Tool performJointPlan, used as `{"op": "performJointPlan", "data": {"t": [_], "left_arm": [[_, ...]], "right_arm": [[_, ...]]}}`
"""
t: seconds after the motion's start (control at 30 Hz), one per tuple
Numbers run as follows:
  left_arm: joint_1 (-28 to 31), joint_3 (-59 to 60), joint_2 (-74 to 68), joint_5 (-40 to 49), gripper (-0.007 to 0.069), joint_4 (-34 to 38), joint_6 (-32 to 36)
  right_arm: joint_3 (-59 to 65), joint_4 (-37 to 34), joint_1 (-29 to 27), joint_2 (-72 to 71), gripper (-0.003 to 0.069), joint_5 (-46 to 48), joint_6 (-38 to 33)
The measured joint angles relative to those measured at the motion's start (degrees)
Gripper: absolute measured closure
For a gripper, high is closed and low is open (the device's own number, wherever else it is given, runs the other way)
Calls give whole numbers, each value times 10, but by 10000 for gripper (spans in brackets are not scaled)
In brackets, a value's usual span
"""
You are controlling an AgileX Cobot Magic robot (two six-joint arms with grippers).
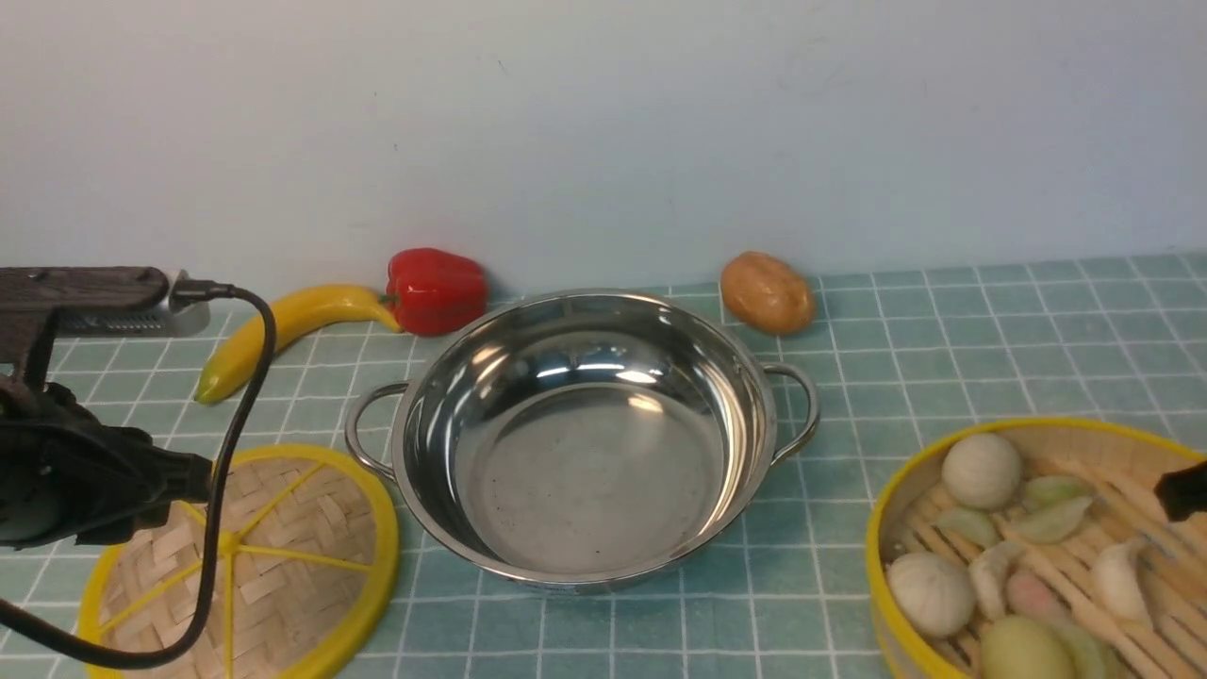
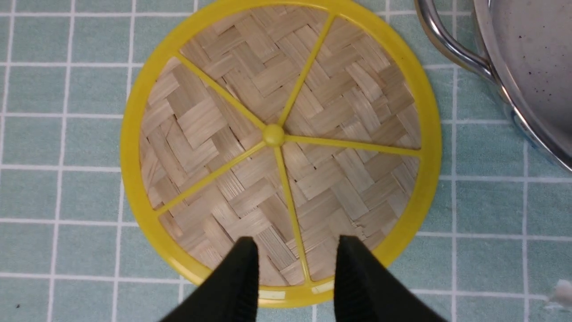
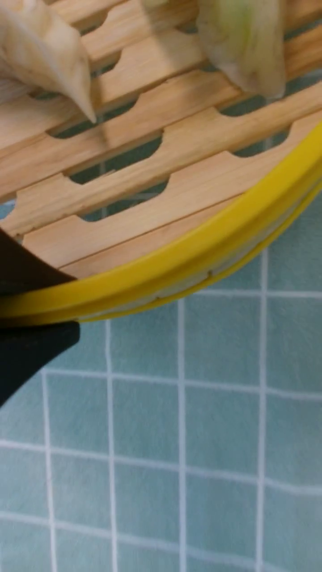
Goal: Place the steamer in the pot on the blue tablecloth, and put the lid on the steamer.
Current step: 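Reach for and grasp the rim of the bamboo steamer holding the buns with the right gripper, then place the bamboo steamer basket of food into the steel pot with the right gripper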
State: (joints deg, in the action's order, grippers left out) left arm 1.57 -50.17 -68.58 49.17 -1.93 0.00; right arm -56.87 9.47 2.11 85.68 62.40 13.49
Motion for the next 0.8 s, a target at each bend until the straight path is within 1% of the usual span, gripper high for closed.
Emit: {"op": "performJointPlan", "data": {"t": [0.1, 0.13, 0.23, 0.27, 0.33, 0.4, 0.43, 0.47, 0.5, 0.67, 0.8], "left_arm": [[0, 0, 0, 0, 391, 0, 0], [0, 0, 0, 0, 386, 0, 0], [0, 0, 0, 0, 382, 0, 0], [0, 0, 0, 0, 382, 0, 0], [0, 0, 0, 0, 382, 0, 0], [0, 0, 0, -2, 382, 0, 0], [0, 0, 0, -5, 382, 0, 0], [0, 0, 0, -5, 382, 0, 0], [0, 0, 0, -10, 382, 0, 0], [0, 0, 0, -14, 382, 0, 0], [0, 0, 0, -14, 382, 0, 0]], "right_arm": [[-43, -6, 0, -13, 602, 33, -8], [-74, -13, 0, -18, 602, 58, -17], [-148, -52, 0, -17, 602, 84, -47], [-152, -56, 0, -16, 602, 85, -47], [-198, -95, 6, -5, 602, 88, -59], [-251, -132, 29, 24, 602, 88, -61], [-273, -142, 48, 42, 602, 88, -61], [-282, -145, 51, 49, 602, 88, -59], [-308, -154, 77, 76, 602, 88, -54], [-427, -153, 167, 209, 602, 89, -30], [-517, -147, 217, 304, 602, 89, -15]]}}
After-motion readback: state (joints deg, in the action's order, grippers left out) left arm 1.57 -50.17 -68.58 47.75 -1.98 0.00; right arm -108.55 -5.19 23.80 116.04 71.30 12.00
